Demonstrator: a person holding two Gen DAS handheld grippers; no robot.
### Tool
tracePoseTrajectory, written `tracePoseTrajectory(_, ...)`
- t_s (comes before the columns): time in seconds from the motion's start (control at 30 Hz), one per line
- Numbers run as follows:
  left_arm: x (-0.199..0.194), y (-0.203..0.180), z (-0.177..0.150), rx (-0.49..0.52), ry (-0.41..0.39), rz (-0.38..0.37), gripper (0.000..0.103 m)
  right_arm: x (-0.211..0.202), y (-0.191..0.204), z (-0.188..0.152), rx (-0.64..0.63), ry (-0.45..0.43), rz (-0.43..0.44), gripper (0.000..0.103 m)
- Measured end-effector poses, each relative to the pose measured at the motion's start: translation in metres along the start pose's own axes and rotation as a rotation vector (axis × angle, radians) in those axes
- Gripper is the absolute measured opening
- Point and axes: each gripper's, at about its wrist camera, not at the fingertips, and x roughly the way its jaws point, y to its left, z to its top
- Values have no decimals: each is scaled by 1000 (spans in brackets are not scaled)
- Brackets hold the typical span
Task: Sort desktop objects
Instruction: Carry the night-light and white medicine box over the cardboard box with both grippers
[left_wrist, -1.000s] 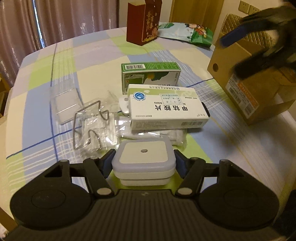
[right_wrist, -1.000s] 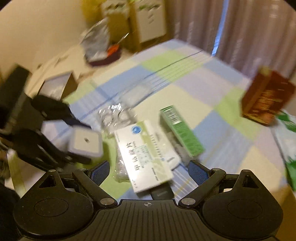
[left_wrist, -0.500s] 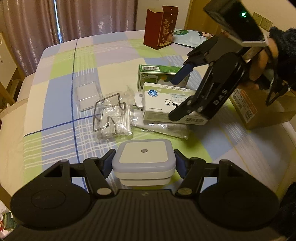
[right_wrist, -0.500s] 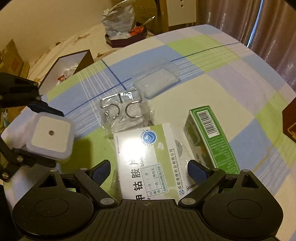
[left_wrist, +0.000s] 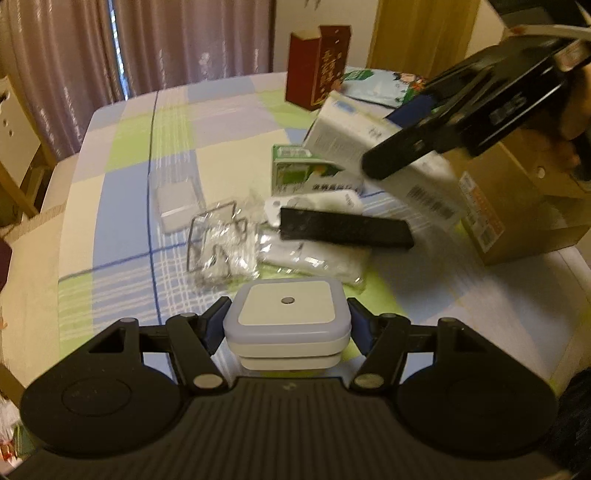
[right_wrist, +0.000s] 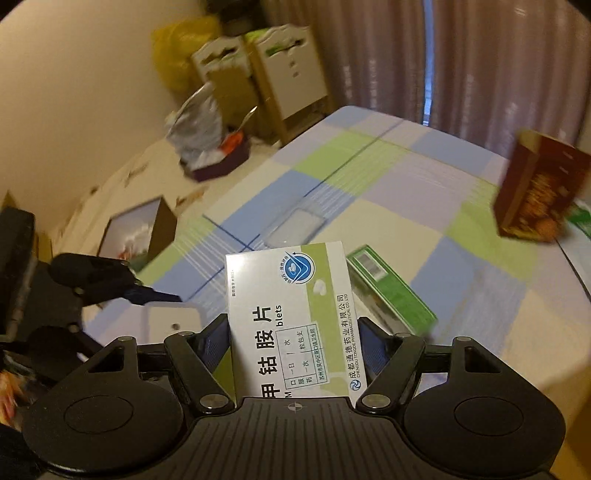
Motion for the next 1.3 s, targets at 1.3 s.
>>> tracePoseTrajectory(1.3, -33, -160, 86, 302, -152, -210, 62, -289, -66, -223, 751, -304, -358, 72)
